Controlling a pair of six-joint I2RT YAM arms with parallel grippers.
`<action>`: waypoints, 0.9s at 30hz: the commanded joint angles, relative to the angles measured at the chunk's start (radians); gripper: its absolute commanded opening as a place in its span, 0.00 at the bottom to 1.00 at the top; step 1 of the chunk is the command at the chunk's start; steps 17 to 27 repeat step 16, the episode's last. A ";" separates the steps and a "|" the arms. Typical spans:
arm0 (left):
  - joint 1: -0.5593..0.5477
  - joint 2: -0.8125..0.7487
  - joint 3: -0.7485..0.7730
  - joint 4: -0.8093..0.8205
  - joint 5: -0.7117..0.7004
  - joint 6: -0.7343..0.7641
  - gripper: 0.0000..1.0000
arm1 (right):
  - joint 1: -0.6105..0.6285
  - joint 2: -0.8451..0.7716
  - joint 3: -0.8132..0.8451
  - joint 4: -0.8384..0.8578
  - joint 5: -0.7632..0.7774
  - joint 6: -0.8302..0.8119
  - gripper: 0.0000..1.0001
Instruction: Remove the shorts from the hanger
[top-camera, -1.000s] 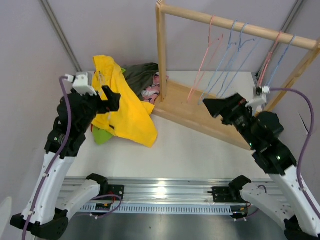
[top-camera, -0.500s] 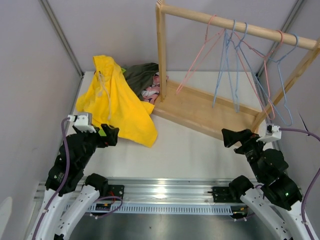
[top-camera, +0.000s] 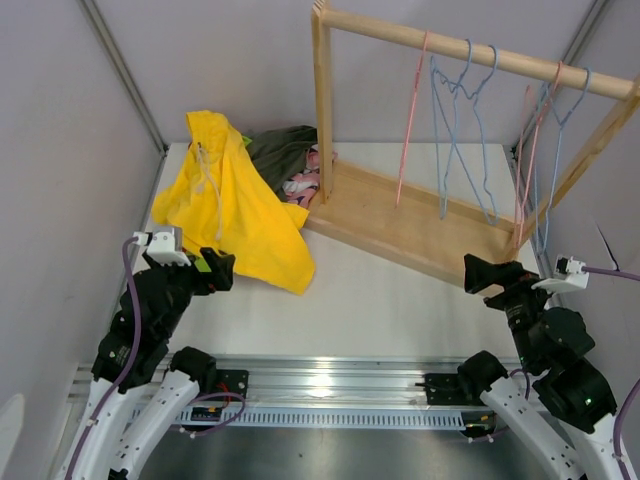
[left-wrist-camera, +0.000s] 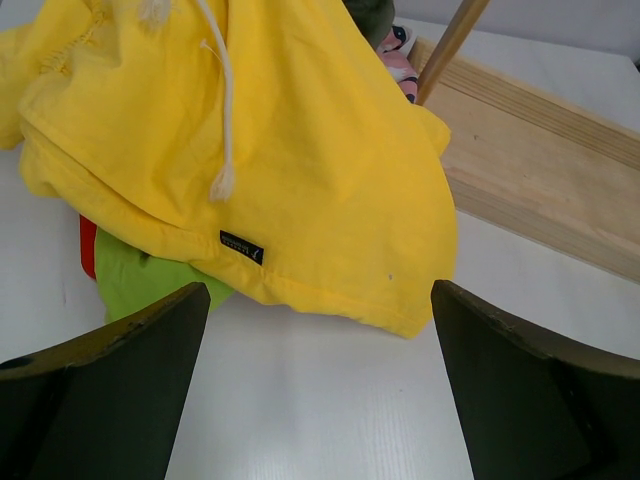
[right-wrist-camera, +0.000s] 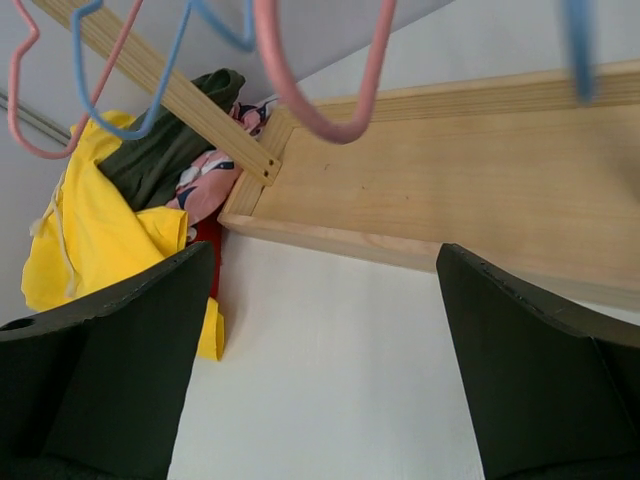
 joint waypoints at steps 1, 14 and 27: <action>-0.007 0.014 -0.008 0.042 -0.009 0.001 0.99 | 0.005 -0.012 -0.007 0.028 0.030 -0.006 0.99; -0.007 0.063 0.037 -0.021 -0.086 -0.047 0.99 | 0.007 -0.006 -0.031 0.051 0.006 0.008 0.99; -0.007 0.062 0.041 -0.026 -0.103 -0.047 0.99 | 0.007 0.000 -0.027 0.051 -0.013 0.004 1.00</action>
